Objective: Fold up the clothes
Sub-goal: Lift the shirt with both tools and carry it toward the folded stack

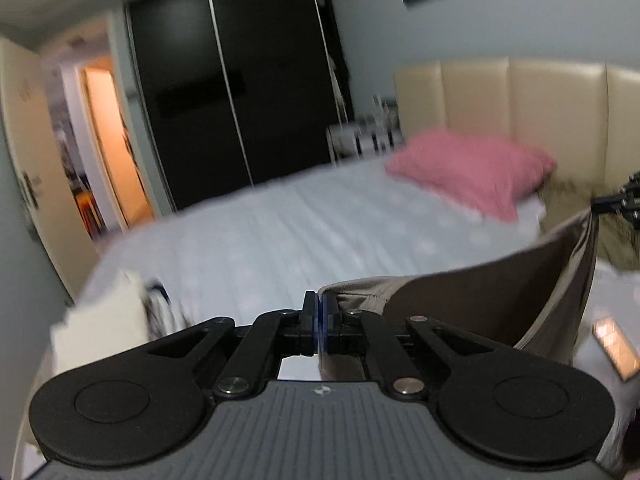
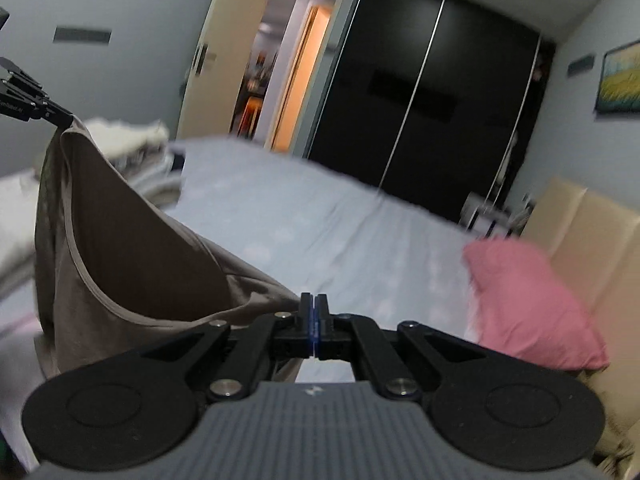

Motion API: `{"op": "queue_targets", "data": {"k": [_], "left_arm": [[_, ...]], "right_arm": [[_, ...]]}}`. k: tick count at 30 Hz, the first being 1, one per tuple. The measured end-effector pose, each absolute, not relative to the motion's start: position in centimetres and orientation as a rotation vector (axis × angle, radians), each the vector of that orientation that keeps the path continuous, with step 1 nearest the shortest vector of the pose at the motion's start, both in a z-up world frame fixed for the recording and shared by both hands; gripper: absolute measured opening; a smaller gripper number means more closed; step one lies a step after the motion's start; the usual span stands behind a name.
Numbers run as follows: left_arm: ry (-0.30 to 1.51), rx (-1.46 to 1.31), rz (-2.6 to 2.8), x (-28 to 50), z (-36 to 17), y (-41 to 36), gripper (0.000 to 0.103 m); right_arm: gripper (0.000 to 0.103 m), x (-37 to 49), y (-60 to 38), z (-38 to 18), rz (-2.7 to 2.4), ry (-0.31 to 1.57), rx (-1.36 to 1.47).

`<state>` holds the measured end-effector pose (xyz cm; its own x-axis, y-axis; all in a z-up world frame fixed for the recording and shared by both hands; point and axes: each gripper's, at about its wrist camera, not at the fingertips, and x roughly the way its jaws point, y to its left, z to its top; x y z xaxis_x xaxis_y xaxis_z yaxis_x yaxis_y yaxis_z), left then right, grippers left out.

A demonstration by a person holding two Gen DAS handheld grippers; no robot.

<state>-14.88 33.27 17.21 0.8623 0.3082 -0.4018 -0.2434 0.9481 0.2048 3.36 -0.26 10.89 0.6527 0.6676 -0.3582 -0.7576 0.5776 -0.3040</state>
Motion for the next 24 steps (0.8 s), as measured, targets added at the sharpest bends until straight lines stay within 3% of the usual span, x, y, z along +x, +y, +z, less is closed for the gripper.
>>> {"op": "queue_targets", "data": {"k": [5, 8, 12, 15, 24], "left_arm": [[0.277, 0.164, 0.350, -17.7, 23.7, 31.4, 0.000], [0.311, 0.181, 0.351, -17.4, 23.6, 30.8, 0.000], [0.363, 0.204, 0.350, -17.0, 23.1, 30.0, 0.000], [0.402, 0.222, 0.350, -16.7, 22.8, 29.4, 0.000], [0.631, 0.114, 0.529, -16.1, 11.1, 38.0, 0.000]], "right_arm": [[0.000, 0.7, -1.6, 18.3, 0.742, 0.005, -0.421], [0.000, -1.1, -3.1, 23.0, 0.683, -0.112, -0.368], [0.000, -2.5, -4.5, 26.3, 0.748, -0.087, -0.340], [0.000, -2.5, -3.4, 24.0, 0.839, 0.026, -0.389], [0.000, -1.9, 3.8, 7.5, 1.037, 0.384, -0.618]]}}
